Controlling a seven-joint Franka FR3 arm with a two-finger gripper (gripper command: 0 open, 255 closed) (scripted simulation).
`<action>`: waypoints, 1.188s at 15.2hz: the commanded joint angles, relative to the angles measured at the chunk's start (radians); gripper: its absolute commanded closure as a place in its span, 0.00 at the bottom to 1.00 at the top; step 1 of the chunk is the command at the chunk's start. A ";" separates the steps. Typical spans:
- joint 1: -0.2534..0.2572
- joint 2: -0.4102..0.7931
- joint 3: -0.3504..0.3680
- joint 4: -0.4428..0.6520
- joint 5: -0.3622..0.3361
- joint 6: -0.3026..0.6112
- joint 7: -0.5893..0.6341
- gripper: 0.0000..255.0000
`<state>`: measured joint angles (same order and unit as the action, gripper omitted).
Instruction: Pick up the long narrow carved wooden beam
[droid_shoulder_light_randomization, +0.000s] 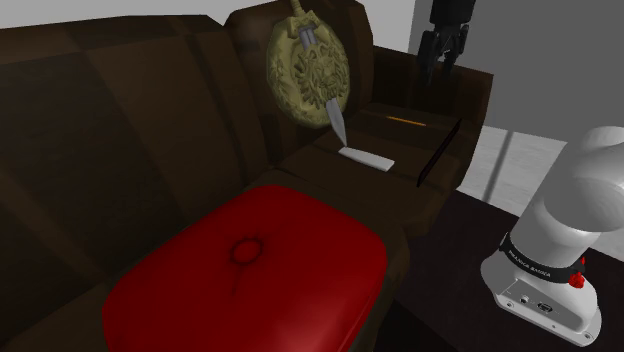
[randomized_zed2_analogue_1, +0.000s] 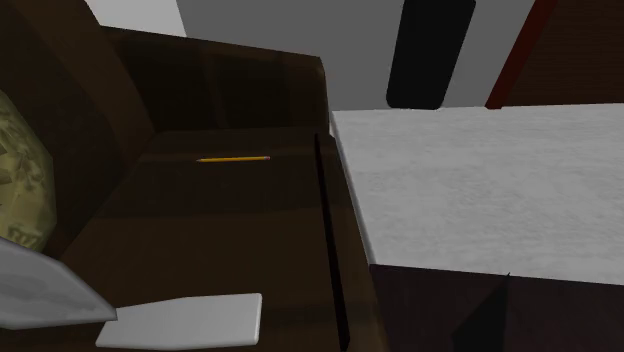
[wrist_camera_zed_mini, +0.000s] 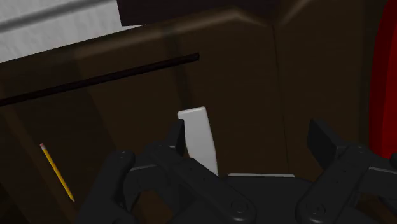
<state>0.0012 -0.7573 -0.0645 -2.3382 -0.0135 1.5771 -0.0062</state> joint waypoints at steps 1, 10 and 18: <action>0.000 0.000 0.000 0.000 0.000 0.000 0.000 0.00; -0.149 0.167 -0.038 -0.097 -0.016 0.275 0.251 0.00; -0.275 0.331 -0.086 -0.152 -0.029 0.504 0.466 0.00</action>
<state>-0.2578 -0.4506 -0.1440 -2.4817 -0.0414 2.0447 0.4294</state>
